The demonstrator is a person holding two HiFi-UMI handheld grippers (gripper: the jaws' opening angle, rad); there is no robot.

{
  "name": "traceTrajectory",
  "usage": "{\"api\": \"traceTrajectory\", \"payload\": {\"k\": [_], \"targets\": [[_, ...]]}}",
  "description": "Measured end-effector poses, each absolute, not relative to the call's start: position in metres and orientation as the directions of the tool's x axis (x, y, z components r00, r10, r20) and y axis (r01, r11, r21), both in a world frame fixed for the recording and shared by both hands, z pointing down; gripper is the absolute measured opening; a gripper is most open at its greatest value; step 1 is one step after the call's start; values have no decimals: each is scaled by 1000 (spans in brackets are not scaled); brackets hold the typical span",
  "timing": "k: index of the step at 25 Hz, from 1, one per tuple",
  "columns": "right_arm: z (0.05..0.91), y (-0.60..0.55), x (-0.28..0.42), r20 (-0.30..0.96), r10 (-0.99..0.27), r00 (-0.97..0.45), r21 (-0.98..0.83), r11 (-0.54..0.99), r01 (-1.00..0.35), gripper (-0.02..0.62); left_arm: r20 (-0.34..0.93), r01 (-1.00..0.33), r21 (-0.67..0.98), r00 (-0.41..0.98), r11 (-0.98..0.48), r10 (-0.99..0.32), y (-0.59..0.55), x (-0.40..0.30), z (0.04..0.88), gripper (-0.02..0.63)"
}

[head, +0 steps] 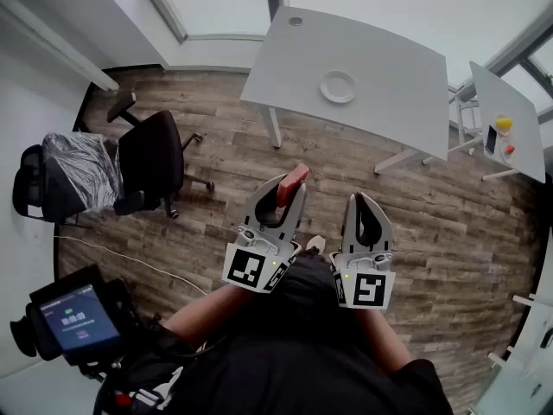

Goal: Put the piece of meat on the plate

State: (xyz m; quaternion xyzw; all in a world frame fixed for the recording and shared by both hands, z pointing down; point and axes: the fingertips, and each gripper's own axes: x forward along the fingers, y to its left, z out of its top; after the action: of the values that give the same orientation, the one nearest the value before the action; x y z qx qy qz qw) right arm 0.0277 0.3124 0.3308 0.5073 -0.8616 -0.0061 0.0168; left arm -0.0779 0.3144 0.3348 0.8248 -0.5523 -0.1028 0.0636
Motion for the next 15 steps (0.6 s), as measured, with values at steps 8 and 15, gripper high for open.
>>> {"api": "traceTrajectory", "payload": {"k": [8, 15], "targets": [[332, 327, 30, 40, -874, -484, 57, 485, -873, 5, -77, -898, 224, 372, -379, -925, 323, -72, 339, 95], [333, 324, 43, 8, -859, -513, 1, 513, -859, 5, -88, -905, 209, 361, -371, -928, 316, -64, 339, 95]]}}
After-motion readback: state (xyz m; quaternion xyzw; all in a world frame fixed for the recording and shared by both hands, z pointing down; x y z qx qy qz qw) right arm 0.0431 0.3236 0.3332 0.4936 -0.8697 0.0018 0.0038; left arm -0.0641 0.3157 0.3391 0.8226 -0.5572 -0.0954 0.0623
